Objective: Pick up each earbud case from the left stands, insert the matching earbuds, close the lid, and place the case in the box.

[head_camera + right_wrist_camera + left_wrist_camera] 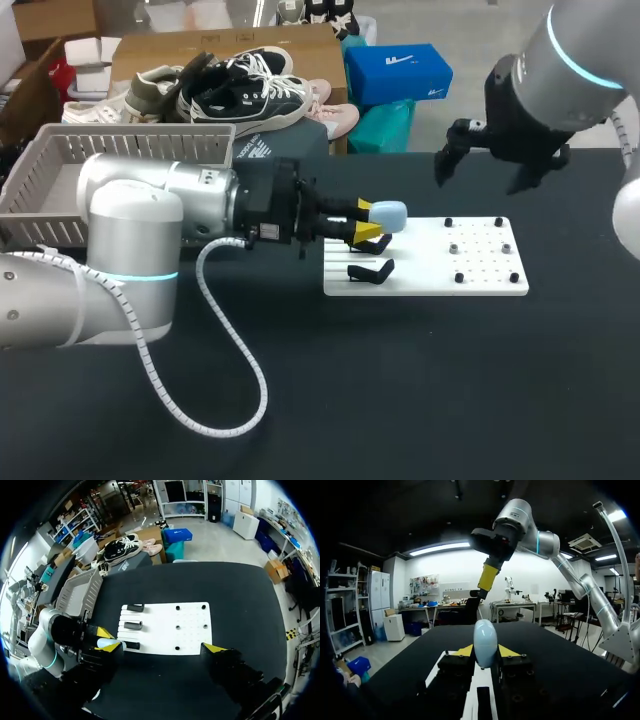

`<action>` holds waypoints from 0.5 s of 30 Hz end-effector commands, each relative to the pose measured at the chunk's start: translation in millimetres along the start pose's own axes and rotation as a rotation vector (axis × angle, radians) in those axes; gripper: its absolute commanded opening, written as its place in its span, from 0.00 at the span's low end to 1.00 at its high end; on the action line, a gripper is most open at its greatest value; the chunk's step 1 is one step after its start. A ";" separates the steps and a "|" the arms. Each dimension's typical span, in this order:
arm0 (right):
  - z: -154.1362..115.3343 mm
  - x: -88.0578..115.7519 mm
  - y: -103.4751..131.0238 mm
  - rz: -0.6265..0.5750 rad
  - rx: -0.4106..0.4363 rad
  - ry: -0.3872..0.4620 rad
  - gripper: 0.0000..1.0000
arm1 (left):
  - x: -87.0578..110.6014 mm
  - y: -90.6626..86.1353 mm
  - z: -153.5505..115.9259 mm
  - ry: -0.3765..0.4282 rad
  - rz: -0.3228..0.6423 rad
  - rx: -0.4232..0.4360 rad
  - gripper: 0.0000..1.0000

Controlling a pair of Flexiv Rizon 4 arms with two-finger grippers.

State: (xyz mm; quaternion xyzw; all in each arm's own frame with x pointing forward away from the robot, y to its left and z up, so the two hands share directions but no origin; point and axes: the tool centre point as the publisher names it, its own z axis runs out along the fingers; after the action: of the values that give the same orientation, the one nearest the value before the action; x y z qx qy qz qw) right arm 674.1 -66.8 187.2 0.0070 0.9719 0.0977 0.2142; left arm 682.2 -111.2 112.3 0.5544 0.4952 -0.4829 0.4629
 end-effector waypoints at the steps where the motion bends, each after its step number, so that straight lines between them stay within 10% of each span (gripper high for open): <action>1: -0.2 4.7 -1.7 0.002 0.000 -0.106 1.00 | -5.3 -14.0 -21.7 0.007 -0.010 -0.092 0.00; 15: -0.2 4.7 -1.7 0.002 0.000 -0.106 1.00 | -10.4 -2.6 -111.2 0.023 -0.044 -0.409 0.00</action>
State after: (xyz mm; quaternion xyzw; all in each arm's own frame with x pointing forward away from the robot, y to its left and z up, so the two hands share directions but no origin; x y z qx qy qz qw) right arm 671.9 -68.3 186.9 0.0107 0.9626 0.0982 0.2522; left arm 699.7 -21.3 124.8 0.4963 0.5589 -0.4356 0.5016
